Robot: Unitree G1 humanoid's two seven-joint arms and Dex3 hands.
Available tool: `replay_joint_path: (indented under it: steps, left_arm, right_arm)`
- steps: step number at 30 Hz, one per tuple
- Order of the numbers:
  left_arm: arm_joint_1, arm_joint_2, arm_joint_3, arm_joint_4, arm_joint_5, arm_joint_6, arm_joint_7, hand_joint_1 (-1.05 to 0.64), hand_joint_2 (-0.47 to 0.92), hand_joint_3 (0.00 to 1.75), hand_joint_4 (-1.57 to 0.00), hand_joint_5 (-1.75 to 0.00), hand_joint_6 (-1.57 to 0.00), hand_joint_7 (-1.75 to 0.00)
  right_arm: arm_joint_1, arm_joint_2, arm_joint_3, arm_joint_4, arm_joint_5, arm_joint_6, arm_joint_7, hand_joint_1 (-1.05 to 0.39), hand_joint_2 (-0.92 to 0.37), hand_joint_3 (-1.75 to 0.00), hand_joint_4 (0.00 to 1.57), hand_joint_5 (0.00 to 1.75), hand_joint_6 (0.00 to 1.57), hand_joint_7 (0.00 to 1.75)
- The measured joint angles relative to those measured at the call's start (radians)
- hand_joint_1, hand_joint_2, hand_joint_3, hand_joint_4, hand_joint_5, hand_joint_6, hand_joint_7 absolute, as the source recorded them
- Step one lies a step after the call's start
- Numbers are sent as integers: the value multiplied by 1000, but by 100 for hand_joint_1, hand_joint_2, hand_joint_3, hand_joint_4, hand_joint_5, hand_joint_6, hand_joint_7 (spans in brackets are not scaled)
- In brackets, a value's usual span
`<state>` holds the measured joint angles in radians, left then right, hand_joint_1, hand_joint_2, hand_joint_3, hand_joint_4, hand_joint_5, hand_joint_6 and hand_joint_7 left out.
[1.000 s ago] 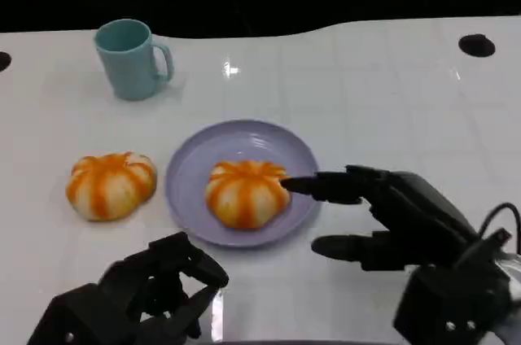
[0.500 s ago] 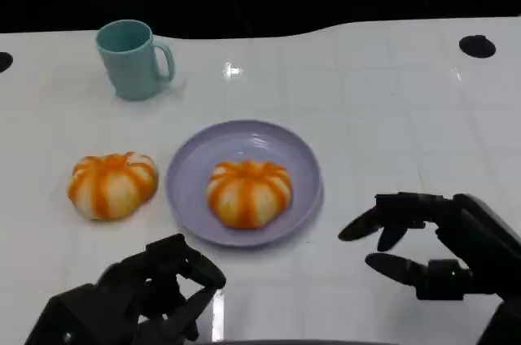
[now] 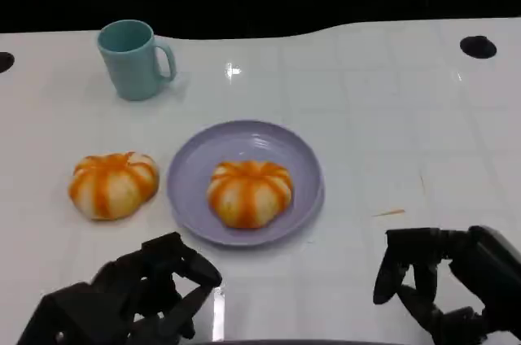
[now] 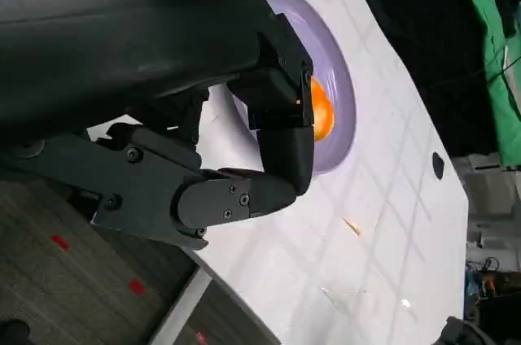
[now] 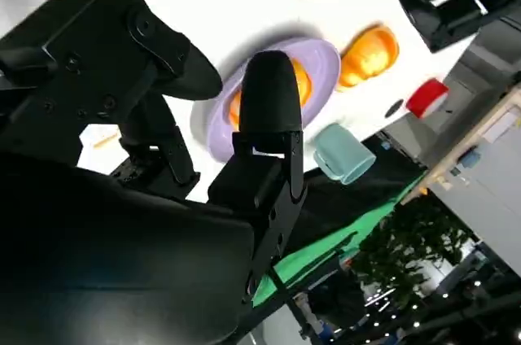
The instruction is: Grasp the bread from the table and place it into the plate.
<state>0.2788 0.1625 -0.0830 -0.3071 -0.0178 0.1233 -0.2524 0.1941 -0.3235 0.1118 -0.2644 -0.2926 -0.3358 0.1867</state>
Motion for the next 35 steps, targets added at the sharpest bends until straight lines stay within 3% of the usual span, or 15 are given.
replay_joint_path:
  steps: [12, 35]
  left_arm:
    - [-4, 9, 5, 0, -7, 3, -1, -39, 92, 45, -64, -175, -60, -132]
    - [-25, 18, 16, 37, -14, -21, -11, -35, 92, 46, -64, -175, -60, -133]
  right_arm:
    - [9, 34, 1, 96, -37, -102, -104, -1, -22, -143, 97, 175, 88, 145]
    - [-29, 45, 5, 183, -96, -152, -156, -4, -21, -136, 103, 175, 89, 148]
